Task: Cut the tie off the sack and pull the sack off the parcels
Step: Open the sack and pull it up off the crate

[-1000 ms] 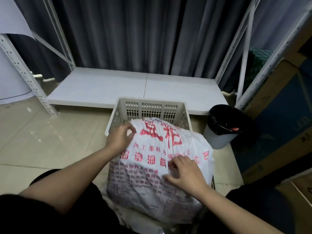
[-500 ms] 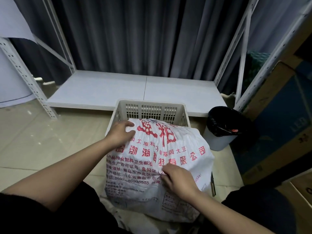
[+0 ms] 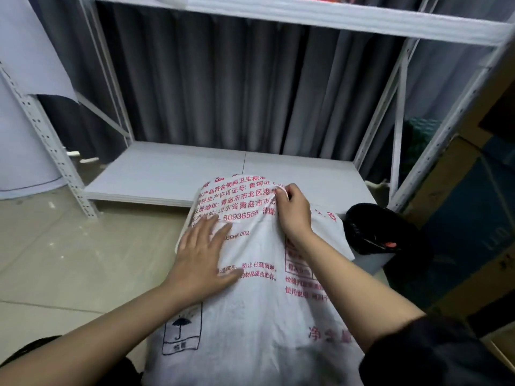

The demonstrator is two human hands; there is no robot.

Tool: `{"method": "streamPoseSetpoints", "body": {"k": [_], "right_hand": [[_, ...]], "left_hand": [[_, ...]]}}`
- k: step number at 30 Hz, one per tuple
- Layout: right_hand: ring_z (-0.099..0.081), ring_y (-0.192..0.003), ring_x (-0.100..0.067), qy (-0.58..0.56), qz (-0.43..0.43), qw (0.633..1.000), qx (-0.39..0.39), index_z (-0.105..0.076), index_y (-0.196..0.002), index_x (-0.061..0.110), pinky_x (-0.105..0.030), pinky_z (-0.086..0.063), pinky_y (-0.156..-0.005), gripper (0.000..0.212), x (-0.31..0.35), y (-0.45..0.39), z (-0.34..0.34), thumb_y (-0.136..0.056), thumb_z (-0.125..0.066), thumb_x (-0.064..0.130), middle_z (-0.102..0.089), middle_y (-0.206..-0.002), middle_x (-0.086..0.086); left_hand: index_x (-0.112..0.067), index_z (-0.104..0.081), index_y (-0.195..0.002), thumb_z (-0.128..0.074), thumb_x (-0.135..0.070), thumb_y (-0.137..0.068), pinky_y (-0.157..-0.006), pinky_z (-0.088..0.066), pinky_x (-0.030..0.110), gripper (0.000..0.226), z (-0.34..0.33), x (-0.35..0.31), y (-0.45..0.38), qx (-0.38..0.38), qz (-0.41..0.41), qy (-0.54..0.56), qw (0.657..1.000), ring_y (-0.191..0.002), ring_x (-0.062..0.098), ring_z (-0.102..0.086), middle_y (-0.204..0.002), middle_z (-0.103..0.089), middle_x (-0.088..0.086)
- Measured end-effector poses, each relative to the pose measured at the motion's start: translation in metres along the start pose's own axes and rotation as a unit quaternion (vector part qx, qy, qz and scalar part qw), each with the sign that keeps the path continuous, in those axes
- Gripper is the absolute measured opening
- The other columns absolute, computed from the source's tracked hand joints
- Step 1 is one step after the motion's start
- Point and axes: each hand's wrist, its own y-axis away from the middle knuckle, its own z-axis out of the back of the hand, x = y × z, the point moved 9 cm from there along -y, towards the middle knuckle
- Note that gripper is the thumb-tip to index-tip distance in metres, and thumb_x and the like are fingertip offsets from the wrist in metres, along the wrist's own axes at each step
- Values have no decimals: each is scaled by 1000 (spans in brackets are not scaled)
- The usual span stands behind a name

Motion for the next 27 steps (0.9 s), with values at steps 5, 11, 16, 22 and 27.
{"method": "streamPoseSetpoints", "body": {"k": [5, 11, 16, 22, 27], "right_hand": [[-54, -83, -27, 65, -23, 998, -1, -51, -84, 16, -32, -37, -69, 23, 9, -41, 2, -96, -45, 34, -62, -88, -4], [-59, -91, -29, 92, -29, 995, -1, -60, -93, 13, -34, -43, -75, 26, 11, -65, 6, -95, -48, 36, -67, -97, -5], [-59, -96, -29, 99, -28, 995, -2, -59, -97, 14, -35, -44, -77, 24, 5, -70, 5, -95, -49, 36, -67, -101, -6], [-48, -111, -23, 250, 245, 937, 9, -55, -116, 18, -37, -37, -91, 30, 59, -7, 10, -86, -57, 24, -54, -116, -2], [-56, -81, -24, 286, 395, 853, 187, -60, -86, 20, -36, -48, -65, 18, 54, 106, -17, -82, -57, 37, -59, -86, -1]], "left_hand": [[-34, -36, -139, -45, -75, -63, -106, -33, 49, 87, -34, -13, 16, 12, -23, -35, 999, -133, 37, -44, -146, -44, 12], [-24, -43, -133, -60, -50, -82, -98, -35, 38, 59, -9, 1, -36, -59, 126, 106, 985, -121, 22, -44, -126, -49, -1], [-20, -54, -89, -54, -30, -92, -73, -39, 32, 11, -3, -10, -66, -55, 88, 113, 988, -87, 21, -61, -88, -63, -6], [-19, -52, -86, -54, -28, -91, -66, -41, 33, 10, 20, -5, -110, -78, 111, 137, 981, -85, 27, -60, -90, -66, 1], [-19, -56, -93, -50, -25, -91, -71, -41, 33, 9, 36, 0, -157, -79, 145, 130, 978, -96, 33, -59, -102, -67, 6]]}}
